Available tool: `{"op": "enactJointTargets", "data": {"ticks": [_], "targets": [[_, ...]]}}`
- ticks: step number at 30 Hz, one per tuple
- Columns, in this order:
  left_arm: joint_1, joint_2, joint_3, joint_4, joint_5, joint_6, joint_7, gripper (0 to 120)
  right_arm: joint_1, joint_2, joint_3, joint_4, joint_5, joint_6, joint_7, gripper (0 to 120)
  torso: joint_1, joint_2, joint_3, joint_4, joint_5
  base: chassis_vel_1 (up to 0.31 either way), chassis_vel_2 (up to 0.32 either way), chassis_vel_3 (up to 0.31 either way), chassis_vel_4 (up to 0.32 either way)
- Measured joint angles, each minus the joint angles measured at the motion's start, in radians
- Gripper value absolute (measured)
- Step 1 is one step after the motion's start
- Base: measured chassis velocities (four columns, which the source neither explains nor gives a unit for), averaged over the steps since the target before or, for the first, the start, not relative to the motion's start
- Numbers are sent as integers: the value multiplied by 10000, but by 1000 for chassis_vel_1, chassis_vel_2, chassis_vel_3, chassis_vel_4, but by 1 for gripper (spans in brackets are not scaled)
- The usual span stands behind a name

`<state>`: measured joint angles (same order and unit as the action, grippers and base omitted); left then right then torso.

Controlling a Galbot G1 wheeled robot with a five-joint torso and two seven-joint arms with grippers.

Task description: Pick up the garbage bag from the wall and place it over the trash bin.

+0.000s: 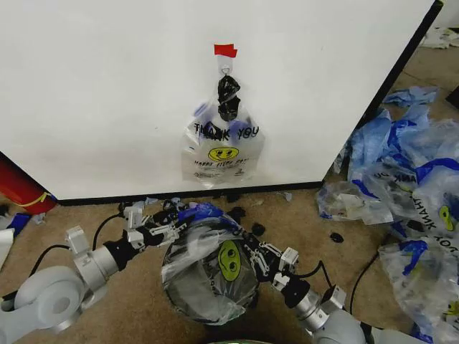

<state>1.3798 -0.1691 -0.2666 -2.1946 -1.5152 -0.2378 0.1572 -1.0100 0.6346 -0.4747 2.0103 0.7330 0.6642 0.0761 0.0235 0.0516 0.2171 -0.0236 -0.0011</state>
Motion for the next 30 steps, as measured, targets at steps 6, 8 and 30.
{"op": "enactJointTargets", "data": {"ticks": [6,8,30], "targets": [[-94,68,-22,-149,-459,44,-1,98,114,8,-25,-106,6,27,-28,1,0,0,0,0,0,0,0,0,0],[-88,84,-22,-171,-555,70,-5,98,127,8,-29,-105,10,27,-28,1,0,0,0,0,0,0,0,0,0],[-302,253,-18,-176,-3031,1077,99,82,231,20,30,-51,59,38,-56,1,0,0,0,1,0,0,0,0,0]]}}
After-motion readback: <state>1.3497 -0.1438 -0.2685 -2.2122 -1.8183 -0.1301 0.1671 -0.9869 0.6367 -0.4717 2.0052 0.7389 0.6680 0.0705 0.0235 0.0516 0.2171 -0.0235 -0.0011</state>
